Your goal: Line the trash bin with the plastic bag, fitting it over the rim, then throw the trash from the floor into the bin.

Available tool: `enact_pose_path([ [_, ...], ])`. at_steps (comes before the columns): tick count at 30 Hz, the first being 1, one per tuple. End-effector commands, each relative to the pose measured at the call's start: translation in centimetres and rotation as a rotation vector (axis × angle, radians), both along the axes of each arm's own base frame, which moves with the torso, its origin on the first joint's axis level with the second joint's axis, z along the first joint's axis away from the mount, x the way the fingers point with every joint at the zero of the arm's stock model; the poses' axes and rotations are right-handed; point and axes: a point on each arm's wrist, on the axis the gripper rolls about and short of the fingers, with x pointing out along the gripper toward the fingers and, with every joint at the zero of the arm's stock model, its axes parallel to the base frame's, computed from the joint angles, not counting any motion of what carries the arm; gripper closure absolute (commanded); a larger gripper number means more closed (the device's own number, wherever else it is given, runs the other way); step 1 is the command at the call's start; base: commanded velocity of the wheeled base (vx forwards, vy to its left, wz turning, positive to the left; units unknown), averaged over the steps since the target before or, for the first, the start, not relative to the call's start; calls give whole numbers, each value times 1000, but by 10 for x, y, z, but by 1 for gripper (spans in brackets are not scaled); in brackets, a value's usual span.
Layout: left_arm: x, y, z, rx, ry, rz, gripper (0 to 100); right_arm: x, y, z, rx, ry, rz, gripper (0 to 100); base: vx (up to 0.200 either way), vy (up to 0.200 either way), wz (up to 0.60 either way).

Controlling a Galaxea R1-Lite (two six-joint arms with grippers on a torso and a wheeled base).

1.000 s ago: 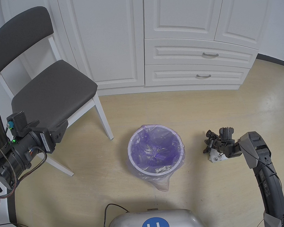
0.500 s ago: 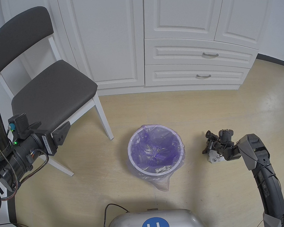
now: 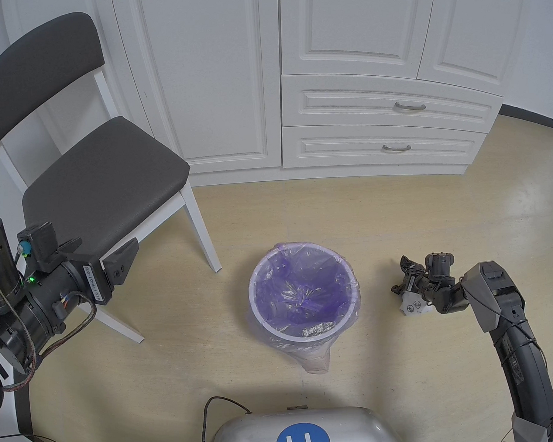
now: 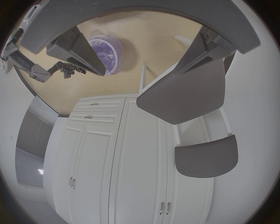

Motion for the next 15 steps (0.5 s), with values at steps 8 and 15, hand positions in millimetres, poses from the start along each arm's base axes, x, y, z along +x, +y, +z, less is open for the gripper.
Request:
enact_pose_path([
  [8, -1, -3, -1, 2, 5, -15, 0, -27, 23, 34, -2, 33, 35, 100, 0, 0, 0],
  [15, -7, -5, 1, 25, -16, -40, 0, -49, 26, 39, 0, 122, 44, 100, 0, 0, 0],
])
